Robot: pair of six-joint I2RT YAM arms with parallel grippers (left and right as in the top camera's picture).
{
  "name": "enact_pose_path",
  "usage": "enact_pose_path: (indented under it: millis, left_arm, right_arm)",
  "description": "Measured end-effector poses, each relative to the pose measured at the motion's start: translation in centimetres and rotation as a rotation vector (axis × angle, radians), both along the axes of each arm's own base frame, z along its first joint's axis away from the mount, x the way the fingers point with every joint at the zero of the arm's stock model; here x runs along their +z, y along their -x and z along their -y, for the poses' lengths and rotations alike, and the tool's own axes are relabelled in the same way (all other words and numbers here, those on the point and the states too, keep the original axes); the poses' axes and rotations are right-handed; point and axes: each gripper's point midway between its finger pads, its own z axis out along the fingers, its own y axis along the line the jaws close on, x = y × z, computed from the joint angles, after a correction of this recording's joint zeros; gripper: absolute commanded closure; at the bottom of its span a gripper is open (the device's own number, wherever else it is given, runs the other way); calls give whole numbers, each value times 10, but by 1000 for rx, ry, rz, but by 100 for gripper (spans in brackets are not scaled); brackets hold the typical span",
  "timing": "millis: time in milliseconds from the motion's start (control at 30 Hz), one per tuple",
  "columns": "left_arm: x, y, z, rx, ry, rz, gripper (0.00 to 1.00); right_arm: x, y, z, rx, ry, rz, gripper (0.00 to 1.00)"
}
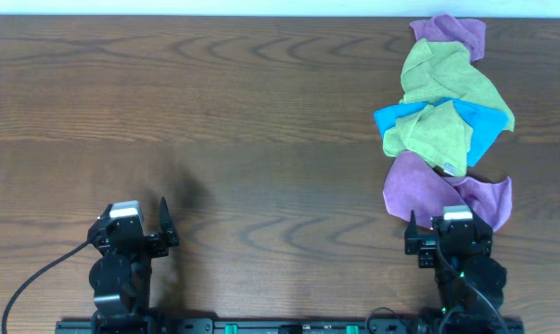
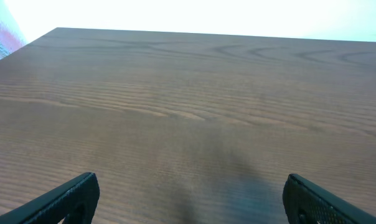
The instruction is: Fold the cloth
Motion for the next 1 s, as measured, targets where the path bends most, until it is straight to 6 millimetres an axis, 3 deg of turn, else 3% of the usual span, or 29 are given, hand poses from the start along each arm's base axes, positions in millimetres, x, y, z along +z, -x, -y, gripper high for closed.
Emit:
enact_pose_path:
  millis: [267, 533, 667, 833, 967, 1000]
  left_arm:
    - [0, 0, 0, 0, 0, 0, 5]
    - [0, 0, 0, 0, 0, 2, 5]
    - [0, 0, 0, 1, 0, 2, 5]
    - [1, 0, -1, 3, -1, 6, 5]
    - [1, 0, -1, 4, -2, 6, 5]
    - [1, 0, -1, 3, -1, 7, 5]
  right_arm:
    - [7, -3, -1, 5, 1, 30, 1]
    - [70, -20, 3, -57, -195, 318, 1]
    - [65, -29, 12, -142, -292, 239, 1]
    - [63, -55, 18, -208, -326, 27, 1]
    - [39, -77, 23, -264, -321, -220, 1]
    - [25, -83, 24, -281, -317, -327, 1]
